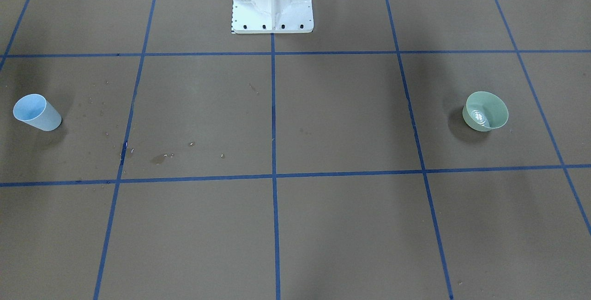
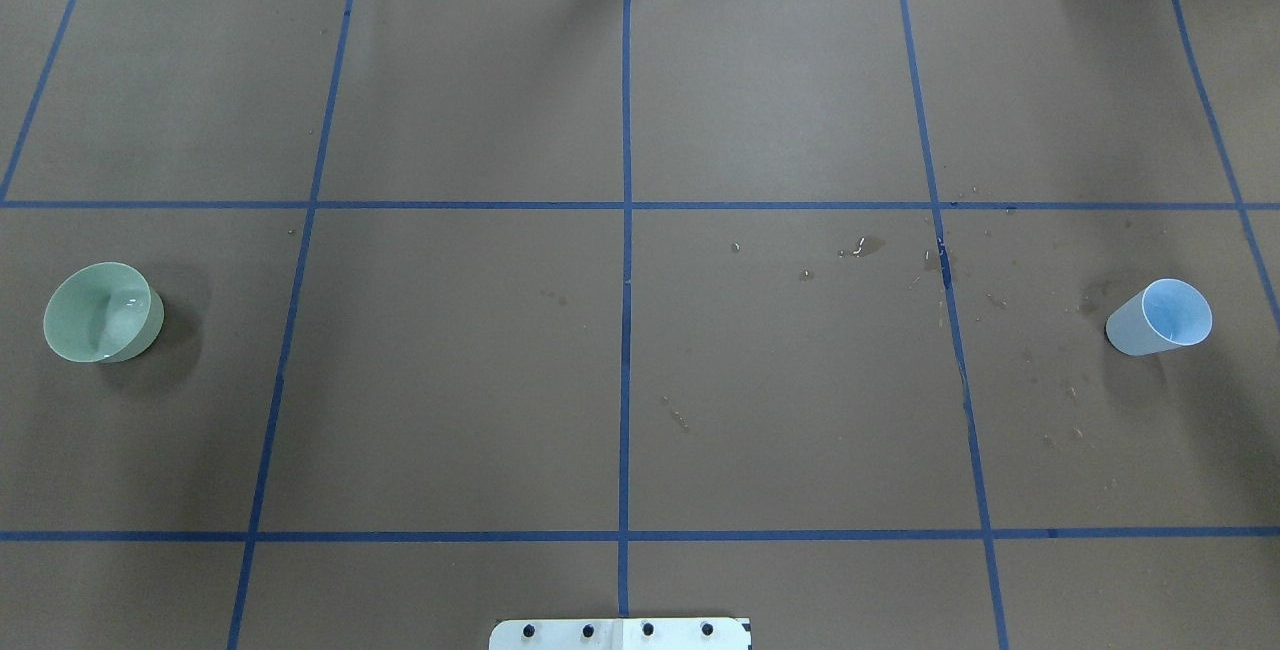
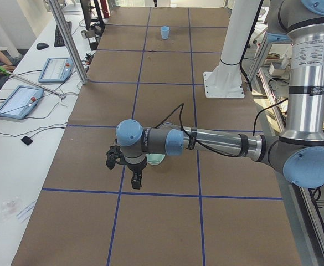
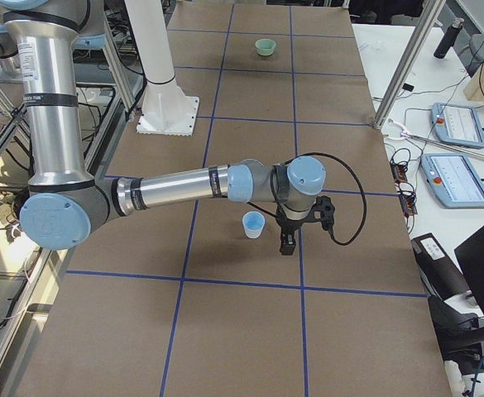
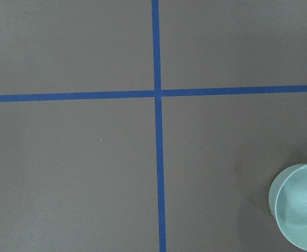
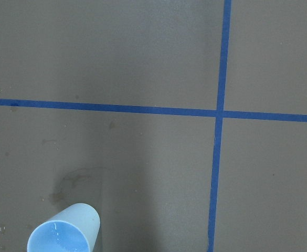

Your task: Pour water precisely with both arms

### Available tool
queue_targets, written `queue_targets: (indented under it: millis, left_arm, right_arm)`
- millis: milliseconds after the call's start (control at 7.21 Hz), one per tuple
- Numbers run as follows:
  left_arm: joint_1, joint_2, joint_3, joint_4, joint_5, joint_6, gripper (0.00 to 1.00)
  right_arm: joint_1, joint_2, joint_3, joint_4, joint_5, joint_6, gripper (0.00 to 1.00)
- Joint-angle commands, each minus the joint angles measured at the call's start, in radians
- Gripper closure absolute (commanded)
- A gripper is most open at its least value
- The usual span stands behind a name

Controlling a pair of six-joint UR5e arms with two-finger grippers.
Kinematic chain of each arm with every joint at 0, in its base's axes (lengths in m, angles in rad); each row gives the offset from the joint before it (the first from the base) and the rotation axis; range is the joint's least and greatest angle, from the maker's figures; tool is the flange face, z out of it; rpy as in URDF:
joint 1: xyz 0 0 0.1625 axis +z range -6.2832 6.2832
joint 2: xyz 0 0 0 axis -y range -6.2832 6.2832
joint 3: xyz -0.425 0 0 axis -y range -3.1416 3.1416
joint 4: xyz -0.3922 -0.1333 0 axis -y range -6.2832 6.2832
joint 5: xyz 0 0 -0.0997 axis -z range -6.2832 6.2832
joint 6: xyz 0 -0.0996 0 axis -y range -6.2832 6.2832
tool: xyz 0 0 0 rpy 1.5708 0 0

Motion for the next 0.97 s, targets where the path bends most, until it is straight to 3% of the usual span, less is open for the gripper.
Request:
queue_targets:
  millis: [0,278,416,555,833]
  left_arm:
    - [0.002,0.0,-0.002,-0.003,-0.024,0.002,0.01]
    - [0.094,-0.006,0.002,-0.03,-0.029,-0.003,0.01]
    - [0.144,-0.006,0.008,-0.079,-0.027,-0.095,0.01]
    - [0.19,0.0,0.025,-0.139,-0.026,-0.236,0.01]
    - [0.28,-0.008,0.121,-0.309,-0.026,-0.336,0.0]
  right_arm:
    - [0.0,-0.016,0.023,0.002,0.005,0.0,0.01]
    - [-0.021,-0.018,0.023,0.003,0.003,0.004,0.01]
    - [-0.038,-0.018,0.021,0.014,0.003,0.007,0.01]
    - [-0.058,-0.021,0.021,0.017,0.003,0.009,0.01]
    - [-0.058,-0.022,0.023,0.017,0.003,0.007,0.01]
